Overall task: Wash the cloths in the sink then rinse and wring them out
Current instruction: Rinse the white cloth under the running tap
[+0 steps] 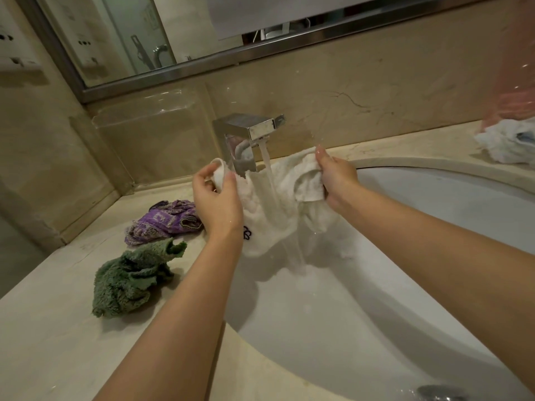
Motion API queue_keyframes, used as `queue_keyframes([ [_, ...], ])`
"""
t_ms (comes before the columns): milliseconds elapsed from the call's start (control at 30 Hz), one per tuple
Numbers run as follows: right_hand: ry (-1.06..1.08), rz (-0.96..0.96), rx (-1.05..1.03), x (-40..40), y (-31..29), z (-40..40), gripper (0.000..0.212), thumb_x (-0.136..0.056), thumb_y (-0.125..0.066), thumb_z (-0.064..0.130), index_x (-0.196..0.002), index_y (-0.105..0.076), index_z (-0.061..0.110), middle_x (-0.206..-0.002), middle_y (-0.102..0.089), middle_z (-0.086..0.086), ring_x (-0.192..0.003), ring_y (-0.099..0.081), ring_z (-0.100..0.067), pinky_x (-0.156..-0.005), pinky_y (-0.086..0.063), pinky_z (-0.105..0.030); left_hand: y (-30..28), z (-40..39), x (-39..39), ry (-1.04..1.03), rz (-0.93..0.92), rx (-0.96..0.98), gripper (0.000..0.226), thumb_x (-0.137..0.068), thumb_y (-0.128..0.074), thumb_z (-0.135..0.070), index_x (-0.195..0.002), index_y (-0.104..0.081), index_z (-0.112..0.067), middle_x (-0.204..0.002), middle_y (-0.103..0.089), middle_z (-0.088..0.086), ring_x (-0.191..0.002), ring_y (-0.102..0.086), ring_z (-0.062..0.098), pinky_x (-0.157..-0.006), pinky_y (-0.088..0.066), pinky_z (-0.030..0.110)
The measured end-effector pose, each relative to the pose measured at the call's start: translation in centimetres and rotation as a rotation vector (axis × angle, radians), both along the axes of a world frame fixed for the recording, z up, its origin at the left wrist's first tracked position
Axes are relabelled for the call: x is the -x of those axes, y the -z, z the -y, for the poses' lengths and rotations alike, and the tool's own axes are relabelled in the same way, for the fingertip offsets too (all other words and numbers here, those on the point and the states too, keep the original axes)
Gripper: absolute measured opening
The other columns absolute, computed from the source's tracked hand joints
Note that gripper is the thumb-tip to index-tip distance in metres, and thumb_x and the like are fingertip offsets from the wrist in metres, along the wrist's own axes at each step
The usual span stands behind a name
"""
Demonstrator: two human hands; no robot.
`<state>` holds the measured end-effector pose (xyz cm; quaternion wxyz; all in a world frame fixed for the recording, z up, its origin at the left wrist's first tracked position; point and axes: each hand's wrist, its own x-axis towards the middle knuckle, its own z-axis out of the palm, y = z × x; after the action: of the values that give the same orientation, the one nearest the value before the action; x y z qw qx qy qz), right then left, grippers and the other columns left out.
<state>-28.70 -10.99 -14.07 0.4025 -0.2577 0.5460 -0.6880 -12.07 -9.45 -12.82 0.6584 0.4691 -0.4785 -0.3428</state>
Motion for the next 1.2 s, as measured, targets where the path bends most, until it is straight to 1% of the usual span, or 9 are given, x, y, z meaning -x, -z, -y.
queue_keyframes([
  [200, -0.175, 0.095, 0.139, -1.1, -1.1, -0.4, 0.032, -0.089, -0.068, 0.034, -0.101, -0.07, 0.005, -0.095, -0.074, -0.011, -0.09, -0.071, -0.026, -0.085, -0.057, -0.038, -0.2, -0.1, 0.5, 0.13, 0.082, -0.075, 0.023, -0.097, -0.056, -0.026, -0.12, -0.056, -0.027, -0.126, -0.057, -0.003, -0.112, -0.054, 0.012, -0.09, -0.045, 0.025],
  [333, -0.406, -0.02, 0.148, -2.6, -2.0, -1.0, 0.027, -0.089, -0.063, 0.042, -0.083, -0.067, 0.015, -0.066, -0.063, 0.004, -0.061, -0.057, -0.011, -0.053, -0.048, -0.02, 0.1, -0.1, 0.9, 0.304, 0.128, -0.154, 0.063, -0.086, -0.064, -0.049, -0.137, -0.045, -0.016, -0.137, -0.052, 0.002, -0.123, -0.05, 0.016, -0.095, -0.044, 0.029],
  [467, -0.631, -0.036, 0.144, -2.9, -2.6, -1.5, 0.027, -0.093, -0.043, 0.02, -0.092, -0.068, 0.008, -0.071, -0.06, 0.001, -0.065, -0.054, -0.01, -0.055, -0.046, -0.021, 0.3, 0.2, 0.3, 0.42, 0.114, -0.192, 0.101, -0.055, -0.08, -0.065, -0.136, -0.046, -0.014, -0.125, -0.062, 0.007, -0.111, -0.063, 0.02, -0.096, -0.051, 0.041],
  [633, -0.829, 0.092, 0.154, -1.9, -2.6, -2.2, 0.042, -0.087, -0.03, -0.003, -0.113, -0.061, 0.006, -0.101, -0.069, -0.01, -0.096, -0.064, -0.021, -0.08, -0.054, -0.027, 1.1, 1.4, 0.1, 0.387, 0.077, -0.232, 0.072, -0.061, -0.08, -0.024, -0.126, -0.053, -0.009, -0.111, -0.069, 0.012, -0.1, -0.068, 0.027, -0.09, -0.055, 0.046],
  [733, -0.621, 0.142, 0.14, -1.3, -2.4, -2.0, 0.039, -0.09, -0.032, -0.006, -0.122, -0.056, -0.001, -0.102, -0.07, -0.017, -0.1, -0.068, -0.03, -0.084, -0.057, -0.033, 0.9, 1.4, 0.1, 0.322, 0.003, -0.248, 0.049, -0.072, -0.062, -0.01, -0.121, -0.053, -0.006, -0.102, -0.067, 0.011, -0.092, -0.067, 0.029, -0.074, -0.056, 0.038],
  [833, -0.253, -0.084, 0.011, -0.7, -1.5, -1.2, 0.026, -0.097, -0.046, 0.012, -0.119, -0.06, 0.008, -0.096, -0.066, -0.008, -0.089, -0.061, -0.019, -0.077, -0.054, -0.03, 0.4, 1.1, 0.1, 0.337, -0.124, -0.249, 0.028, -0.079, -0.044, 0.001, -0.105, -0.054, -0.003, -0.085, -0.059, 0.009, -0.077, -0.059, 0.024, -0.061, -0.048, 0.03],
  [967, -0.621, -0.065, -0.221, -0.9, -0.2, -1.9, 0.071, -0.075, -0.062, 0.066, -0.124, -0.057, 0.014, -0.12, -0.063, -0.008, -0.111, -0.06, -0.026, -0.092, -0.049, -0.042, -0.1, 0.6, -0.1, 0.459, -0.248, -0.275, 0.026, -0.068, -0.039, -0.002, -0.091, -0.052, -0.004, -0.08, -0.056, 0.013, -0.076, -0.059, 0.028, -0.067, -0.055, 0.036],
  [1067, -0.831, 0.053, -0.143, -1.6, 0.1, -2.4, 0.072, -0.069, -0.062, 0.064, -0.12, -0.065, 0.013, -0.113, -0.071, -0.007, -0.109, -0.066, -0.027, -0.094, -0.051, -0.041, -0.4, -0.1, 0.4, 0.48, -0.214, -0.241, 0.044, -0.074, -0.032, 0.008, -0.109, -0.058, 0.002, -0.1, -0.064, 0.022, -0.095, -0.065, 0.038, -0.085, -0.056, 0.05],
  [1200, -0.54, -0.014, -0.086, -1.8, 0.0, -1.4, 0.067, -0.072, -0.075, 0.054, -0.123, -0.062, 0.012, -0.112, -0.071, -0.01, -0.1, -0.069, -0.028, -0.091, -0.054, -0.043, -0.5, -0.4, 0.8, 0.388, -0.089, -0.286, 0.036, -0.079, -0.028, 0.012, -0.096, -0.055, -0.005, -0.085, -0.059, 0.012, -0.076, -0.061, 0.026, -0.069, -0.053, 0.034],
])
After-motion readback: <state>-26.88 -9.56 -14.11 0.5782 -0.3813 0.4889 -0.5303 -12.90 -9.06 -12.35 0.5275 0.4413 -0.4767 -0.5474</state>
